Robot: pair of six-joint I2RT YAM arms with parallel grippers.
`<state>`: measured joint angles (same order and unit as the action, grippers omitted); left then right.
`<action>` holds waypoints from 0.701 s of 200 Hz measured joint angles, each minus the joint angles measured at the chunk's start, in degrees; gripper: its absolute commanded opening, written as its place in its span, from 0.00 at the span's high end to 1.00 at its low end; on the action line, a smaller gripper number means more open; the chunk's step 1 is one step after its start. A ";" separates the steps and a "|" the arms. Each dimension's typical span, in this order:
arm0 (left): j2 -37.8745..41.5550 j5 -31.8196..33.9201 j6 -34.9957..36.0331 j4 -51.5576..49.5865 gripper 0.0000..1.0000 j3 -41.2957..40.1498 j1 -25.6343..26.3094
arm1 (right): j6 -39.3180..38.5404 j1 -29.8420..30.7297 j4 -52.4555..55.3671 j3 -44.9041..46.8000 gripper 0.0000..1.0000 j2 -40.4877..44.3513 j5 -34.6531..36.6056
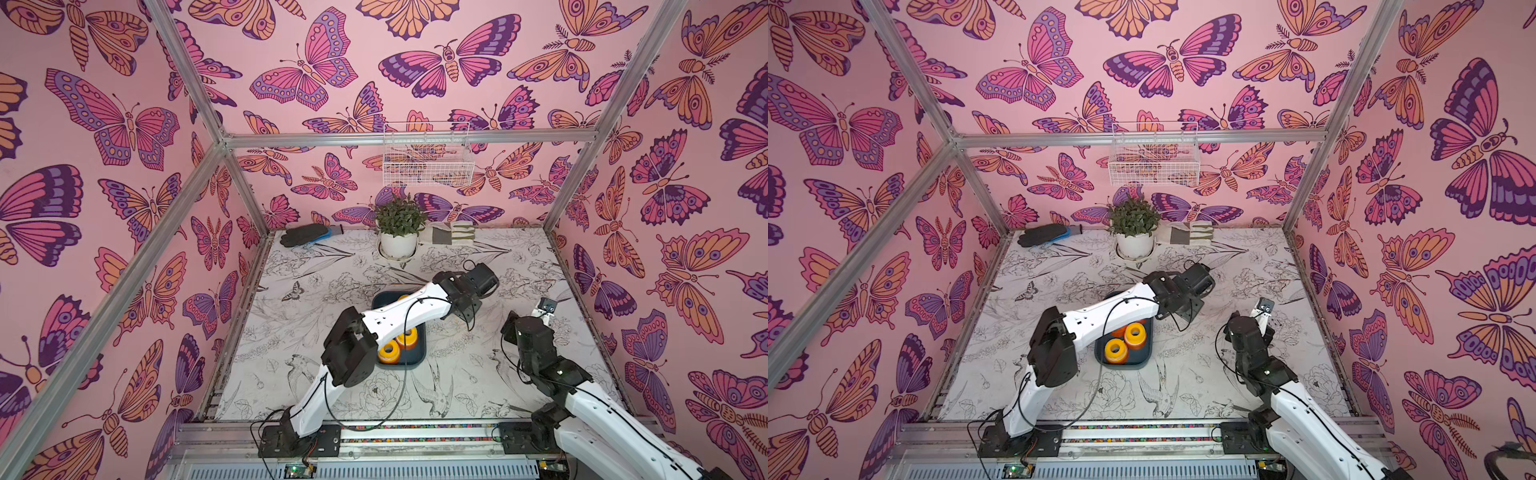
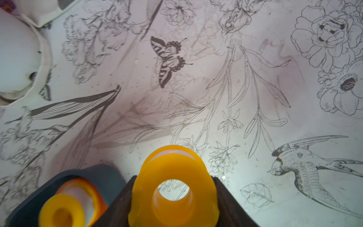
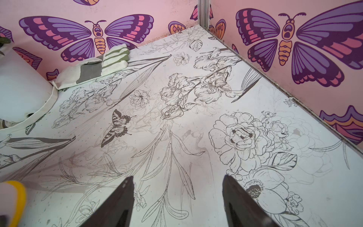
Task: Put the sealing tape into the storage box
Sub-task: Pick up the sealing tape at the center of the board, then place the sealing tape in the storage box.
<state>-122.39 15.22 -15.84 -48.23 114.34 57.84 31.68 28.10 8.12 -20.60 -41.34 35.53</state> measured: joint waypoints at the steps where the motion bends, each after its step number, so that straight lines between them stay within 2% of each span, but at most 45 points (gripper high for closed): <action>1: 0.24 0.04 -0.04 0.02 0.43 -0.24 -0.07 | 0.00 0.00 0.00 0.00 0.25 0.00 0.00; 84: 24.17 1.86 -5.38 0.87 0.41 -28.65 -9.88 | 0.00 0.00 0.00 0.00 0.25 0.15 0.00; 107: 27.43 0.74 -6.29 2.64 0.41 -34.62 -11.47 | 0.00 0.00 0.00 0.00 0.25 0.15 0.00; 140: 27.87 -0.63 -7.17 5.25 0.41 -39.32 -13.38 | 0.00 0.00 0.00 0.00 0.25 0.15 0.00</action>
<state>-94.52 14.59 -23.00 -42.98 75.02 44.47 31.68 28.10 8.12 -20.60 -41.19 35.53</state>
